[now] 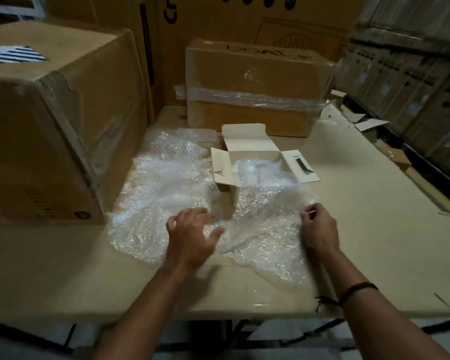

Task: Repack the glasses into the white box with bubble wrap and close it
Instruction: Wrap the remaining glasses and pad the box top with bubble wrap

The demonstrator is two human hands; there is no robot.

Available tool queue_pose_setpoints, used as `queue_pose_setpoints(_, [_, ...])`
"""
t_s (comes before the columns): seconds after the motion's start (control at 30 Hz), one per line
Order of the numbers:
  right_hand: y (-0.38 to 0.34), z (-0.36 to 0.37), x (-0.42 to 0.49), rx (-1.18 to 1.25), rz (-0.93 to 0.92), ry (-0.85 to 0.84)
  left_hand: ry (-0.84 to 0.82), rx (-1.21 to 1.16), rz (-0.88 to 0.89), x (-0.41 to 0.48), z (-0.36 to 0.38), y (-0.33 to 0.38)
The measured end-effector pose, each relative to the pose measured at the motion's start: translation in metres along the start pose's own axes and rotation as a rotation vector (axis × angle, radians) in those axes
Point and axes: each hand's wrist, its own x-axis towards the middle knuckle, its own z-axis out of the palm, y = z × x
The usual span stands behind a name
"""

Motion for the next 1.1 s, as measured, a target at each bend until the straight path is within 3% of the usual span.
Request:
queue_pose_setpoints(0.13, [0.009,-0.003,0.0,-0.272,-0.03,-0.093,-0.257,0.152,-0.097,-0.009,0.036,0.045])
queue_pose_setpoints(0.23, [0.018,-0.019,0.007,-0.337,-0.168,0.004,-0.163,-0.019,-0.127,-0.008,0.044,0.06])
queue_pose_setpoints(0.33, [0.02,-0.027,0.01,-0.26,-0.437,0.025,-0.192,-0.244,-0.238,-0.004,0.04,0.073])
queue_pose_setpoints(0.43, [0.027,-0.018,0.01,-0.362,-0.747,-0.284,-0.134,-0.296,-0.376,0.002,0.036,0.08])
queue_pose_setpoints(0.5, [0.033,-0.013,0.011,-0.508,-0.773,-0.567,-0.077,-0.419,-0.399,0.004,0.035,0.08])
queue_pose_setpoints(0.57, [0.04,-0.011,0.011,-0.524,-0.745,-0.64,-0.099,-0.606,-0.384,0.006,0.032,0.077])
queue_pose_setpoints(0.77, [0.048,-0.02,0.019,-0.36,-0.812,-0.561,-0.641,-1.304,-0.417,0.003,0.017,0.064])
queue_pose_setpoints(0.83, [0.045,-0.033,0.016,-0.121,-0.774,-0.563,-0.648,-1.176,-0.389,0.005,0.019,0.068])
queue_pose_setpoints(0.9, [0.042,-0.048,0.01,0.06,-0.736,-0.647,-0.473,-0.838,-0.372,0.008,0.025,0.077])
queue_pose_setpoints(1.03, [0.038,-0.064,-0.013,0.072,-0.746,-0.766,-0.125,-0.448,-0.214,0.02,0.034,0.099])
queue_pose_setpoints(1.1, [0.042,-0.056,-0.02,0.09,-0.738,-0.665,-0.056,-0.348,-0.125,0.027,0.037,0.101])
